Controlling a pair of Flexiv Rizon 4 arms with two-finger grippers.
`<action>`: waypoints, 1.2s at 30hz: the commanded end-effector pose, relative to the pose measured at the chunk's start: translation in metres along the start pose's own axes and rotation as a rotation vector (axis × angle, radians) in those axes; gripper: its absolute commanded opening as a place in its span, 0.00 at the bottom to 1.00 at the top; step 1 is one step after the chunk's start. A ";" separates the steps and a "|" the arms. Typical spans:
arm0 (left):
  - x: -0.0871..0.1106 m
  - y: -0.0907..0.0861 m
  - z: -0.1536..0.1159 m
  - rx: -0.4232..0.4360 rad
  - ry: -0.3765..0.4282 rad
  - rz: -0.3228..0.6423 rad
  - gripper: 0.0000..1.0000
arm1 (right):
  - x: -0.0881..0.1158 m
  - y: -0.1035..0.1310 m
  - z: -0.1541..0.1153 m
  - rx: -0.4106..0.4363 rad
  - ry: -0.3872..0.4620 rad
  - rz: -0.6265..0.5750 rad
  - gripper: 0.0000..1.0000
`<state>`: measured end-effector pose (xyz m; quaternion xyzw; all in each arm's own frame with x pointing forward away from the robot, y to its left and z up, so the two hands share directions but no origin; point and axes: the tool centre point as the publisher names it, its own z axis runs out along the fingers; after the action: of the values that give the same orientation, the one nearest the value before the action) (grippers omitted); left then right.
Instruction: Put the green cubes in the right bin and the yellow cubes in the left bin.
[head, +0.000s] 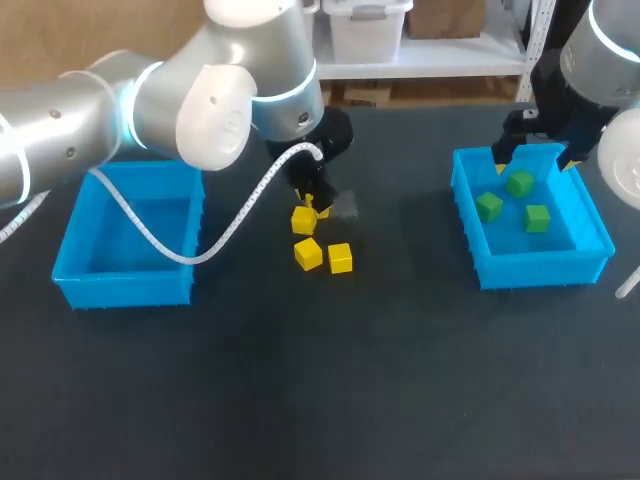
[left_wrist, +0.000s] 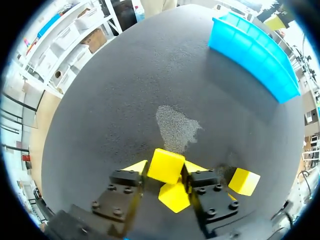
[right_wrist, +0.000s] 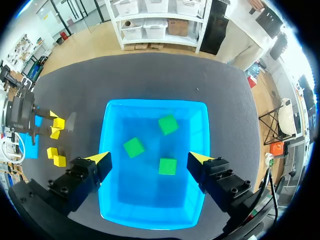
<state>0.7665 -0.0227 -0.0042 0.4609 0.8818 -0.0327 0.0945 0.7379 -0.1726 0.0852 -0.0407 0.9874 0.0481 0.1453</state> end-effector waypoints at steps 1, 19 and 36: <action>-0.002 0.001 0.001 0.003 0.002 0.002 0.00 | 0.002 0.000 -0.001 0.001 -0.004 0.001 1.00; 0.015 0.012 -0.057 0.016 -0.156 -0.068 0.00 | 0.002 0.000 -0.001 0.001 -0.004 0.001 1.00; 0.094 0.071 -0.132 -0.116 -0.210 -0.232 0.00 | 0.002 0.000 -0.001 0.001 -0.004 0.001 1.00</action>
<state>0.7757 0.0893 0.0984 0.3499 0.9203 -0.0290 0.1728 0.7378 -0.1726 0.0852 -0.0408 0.9874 0.0482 0.1453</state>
